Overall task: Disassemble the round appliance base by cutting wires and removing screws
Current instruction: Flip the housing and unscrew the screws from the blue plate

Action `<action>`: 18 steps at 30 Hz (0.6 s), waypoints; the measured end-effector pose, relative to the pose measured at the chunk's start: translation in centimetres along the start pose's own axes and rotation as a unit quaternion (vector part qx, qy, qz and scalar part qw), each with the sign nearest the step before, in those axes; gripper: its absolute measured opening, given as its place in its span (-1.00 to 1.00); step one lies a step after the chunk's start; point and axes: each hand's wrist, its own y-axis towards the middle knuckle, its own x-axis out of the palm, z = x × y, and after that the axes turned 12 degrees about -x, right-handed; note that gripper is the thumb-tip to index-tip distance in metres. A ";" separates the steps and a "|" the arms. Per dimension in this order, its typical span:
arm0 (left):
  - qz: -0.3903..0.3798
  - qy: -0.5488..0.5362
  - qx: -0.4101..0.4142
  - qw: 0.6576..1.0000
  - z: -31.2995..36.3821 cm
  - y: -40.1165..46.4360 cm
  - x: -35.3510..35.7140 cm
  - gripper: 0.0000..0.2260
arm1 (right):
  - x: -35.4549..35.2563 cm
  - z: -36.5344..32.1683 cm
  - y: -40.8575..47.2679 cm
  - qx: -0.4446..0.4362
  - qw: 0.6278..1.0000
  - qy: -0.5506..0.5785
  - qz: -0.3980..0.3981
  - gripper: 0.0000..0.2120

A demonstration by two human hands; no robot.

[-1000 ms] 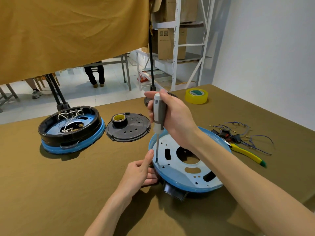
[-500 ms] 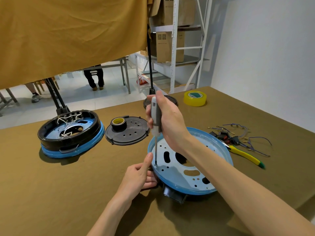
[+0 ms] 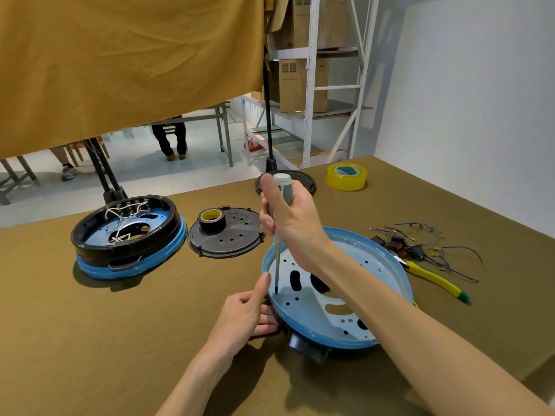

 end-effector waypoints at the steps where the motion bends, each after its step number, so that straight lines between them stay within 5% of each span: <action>1: 0.000 -0.002 -0.001 1.000 0.0 0.0 0.0 -0.28 | 0.0 0.0 -0.1 -0.002 1.000 0.009 0.006 -0.39; 18: 0.005 -0.005 0.002 1.000 0.1 -0.3 -0.2 -0.28 | -0.5 -0.5 -0.7 0.020 0.998 0.050 0.021 -0.45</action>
